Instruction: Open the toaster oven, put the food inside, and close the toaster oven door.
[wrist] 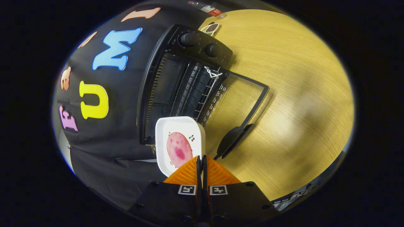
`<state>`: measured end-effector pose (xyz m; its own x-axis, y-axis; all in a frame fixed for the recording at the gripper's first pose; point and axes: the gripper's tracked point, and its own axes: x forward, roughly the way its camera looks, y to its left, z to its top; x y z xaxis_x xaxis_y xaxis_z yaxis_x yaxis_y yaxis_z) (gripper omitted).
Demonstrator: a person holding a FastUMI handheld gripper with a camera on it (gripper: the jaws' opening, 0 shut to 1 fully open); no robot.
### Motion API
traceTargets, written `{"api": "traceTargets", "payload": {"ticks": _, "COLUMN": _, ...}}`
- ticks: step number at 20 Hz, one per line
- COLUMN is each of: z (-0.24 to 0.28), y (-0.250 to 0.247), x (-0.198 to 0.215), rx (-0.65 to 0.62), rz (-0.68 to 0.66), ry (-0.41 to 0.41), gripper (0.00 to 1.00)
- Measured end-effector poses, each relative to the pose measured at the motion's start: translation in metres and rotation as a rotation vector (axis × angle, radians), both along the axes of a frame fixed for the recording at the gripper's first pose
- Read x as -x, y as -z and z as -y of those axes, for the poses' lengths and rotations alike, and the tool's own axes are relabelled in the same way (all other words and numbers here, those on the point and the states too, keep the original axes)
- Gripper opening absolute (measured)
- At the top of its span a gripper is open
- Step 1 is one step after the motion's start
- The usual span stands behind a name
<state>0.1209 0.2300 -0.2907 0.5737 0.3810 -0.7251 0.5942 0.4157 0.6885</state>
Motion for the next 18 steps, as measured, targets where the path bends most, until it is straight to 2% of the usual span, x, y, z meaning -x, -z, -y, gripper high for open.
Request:
{"api": "traceTargets", "payload": {"ticks": 11, "z": 0.024, "y": 0.012, "x": -0.076, "rx": -0.034, "rz": 0.013, "ry": 0.275, "gripper": 0.02}}
{"api": "traceTargets", "payload": {"ticks": 18, "z": 0.023, "y": 0.021, "x": -0.106, "rx": -0.051, "rz": 0.038, "ry": 0.408, "gripper": 0.02}}
